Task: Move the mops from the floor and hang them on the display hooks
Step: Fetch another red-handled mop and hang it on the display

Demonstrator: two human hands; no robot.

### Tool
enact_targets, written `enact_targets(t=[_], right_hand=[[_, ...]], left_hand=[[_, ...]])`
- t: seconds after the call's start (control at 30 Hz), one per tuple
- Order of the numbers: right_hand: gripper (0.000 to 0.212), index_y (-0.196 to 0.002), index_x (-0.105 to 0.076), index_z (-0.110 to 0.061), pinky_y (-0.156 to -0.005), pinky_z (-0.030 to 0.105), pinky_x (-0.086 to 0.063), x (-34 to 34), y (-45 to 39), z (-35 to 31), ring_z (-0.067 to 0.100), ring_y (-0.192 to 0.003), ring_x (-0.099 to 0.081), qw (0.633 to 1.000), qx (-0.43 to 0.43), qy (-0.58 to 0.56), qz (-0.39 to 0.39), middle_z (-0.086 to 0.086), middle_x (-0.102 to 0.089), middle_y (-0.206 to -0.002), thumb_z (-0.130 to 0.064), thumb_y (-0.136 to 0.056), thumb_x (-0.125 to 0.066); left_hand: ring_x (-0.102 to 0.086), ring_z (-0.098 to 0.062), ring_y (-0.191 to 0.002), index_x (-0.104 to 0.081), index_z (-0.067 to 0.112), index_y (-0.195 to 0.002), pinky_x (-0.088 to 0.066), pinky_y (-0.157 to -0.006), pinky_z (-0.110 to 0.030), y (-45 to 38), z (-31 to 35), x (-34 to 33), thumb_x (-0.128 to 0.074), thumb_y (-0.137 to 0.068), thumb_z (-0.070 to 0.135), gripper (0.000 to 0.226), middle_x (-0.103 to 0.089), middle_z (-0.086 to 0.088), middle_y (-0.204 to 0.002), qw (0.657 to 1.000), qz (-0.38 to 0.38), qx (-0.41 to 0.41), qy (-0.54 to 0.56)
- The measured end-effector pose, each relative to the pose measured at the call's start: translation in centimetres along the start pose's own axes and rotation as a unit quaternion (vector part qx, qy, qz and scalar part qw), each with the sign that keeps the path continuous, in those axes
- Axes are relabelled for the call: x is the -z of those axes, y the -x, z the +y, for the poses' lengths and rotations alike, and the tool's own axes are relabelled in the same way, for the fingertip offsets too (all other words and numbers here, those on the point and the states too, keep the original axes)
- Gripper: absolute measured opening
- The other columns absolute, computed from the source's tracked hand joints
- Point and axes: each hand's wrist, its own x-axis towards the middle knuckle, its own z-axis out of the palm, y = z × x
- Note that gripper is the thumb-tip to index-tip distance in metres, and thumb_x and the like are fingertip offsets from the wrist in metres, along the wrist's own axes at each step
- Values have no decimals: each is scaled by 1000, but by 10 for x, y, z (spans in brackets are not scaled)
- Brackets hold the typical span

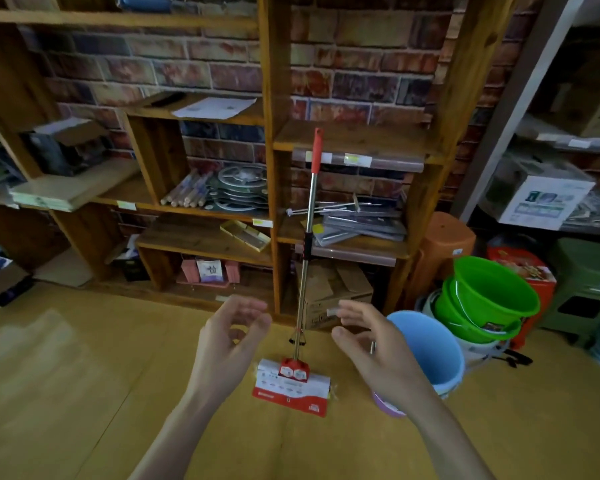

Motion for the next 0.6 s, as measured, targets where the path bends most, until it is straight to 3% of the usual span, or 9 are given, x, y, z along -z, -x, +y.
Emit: enact_targets(t=[0.1, 0.2, 0.3, 0.5, 0.53, 0.6], right_hand=[[64, -140, -49, -42, -103, 40, -50, 11, -61, 9, 3, -122, -56, 1000, -1, 8, -19, -22, -60, -133, -72, -83, -52], [52, -137, -47, -45, -103, 35, -50, 16, -119, 19, -1, -122, -54, 999, 9, 20, -39, -25, -59, -133, -63, -89, -55], [48, -140, -49, -37, -104, 30, -49, 13, -170, 25, -3, -121, -56, 999, 8, 13, -43, -19, -62, -132, -51, -95, -60], [53, -144, -50, -24, -105, 37, -51, -14, -280, 48, 5, -124, -57, 998, -39, -19, -49, -8, -61, -139, -46, -97, -60], [54, -145, -50, -21, -104, 32, -50, -22, -302, 54, 7, -125, -57, 997, -52, -33, -42, -5, -61, -140, -44, -97, -61], [54, -144, -50, -15, -95, 10, -45, -37, -351, 64, 6, -125, -55, 995, -79, -57, -19, -1, -59, -142, -40, -97, -64]], left_hand=[[-70, -9, -91, -72, 24, -103, -51, -68, -16, -55, -5, -20, -74, -95, 17, 11, -74, 15, -96, 1000, 3, -6, -4], [-70, -9, -89, -72, 23, -104, -49, -67, -13, -107, -11, -35, -74, -95, 16, 12, -75, 13, -94, 1000, 10, -12, -8], [-71, -10, -86, -72, 22, -103, -49, -67, -13, -154, -19, -43, -74, -95, 18, 9, -75, 10, -91, 1000, 6, -14, -3], [-70, -5, -80, -72, 15, -105, -49, -64, -13, -255, -52, -46, -69, -90, 29, 21, -75, 7, -88, 1000, -2, -20, 10], [-69, -4, -77, -72, 15, -105, -48, -63, -14, -273, -59, -45, -68, -90, 30, 21, -74, 7, -89, 1000, -9, -16, 14], [-68, -4, -77, -73, 16, -104, -47, -63, -14, -307, -73, -43, -68, -90, 29, 20, -75, 5, -90, 999, -17, -14, 27]])
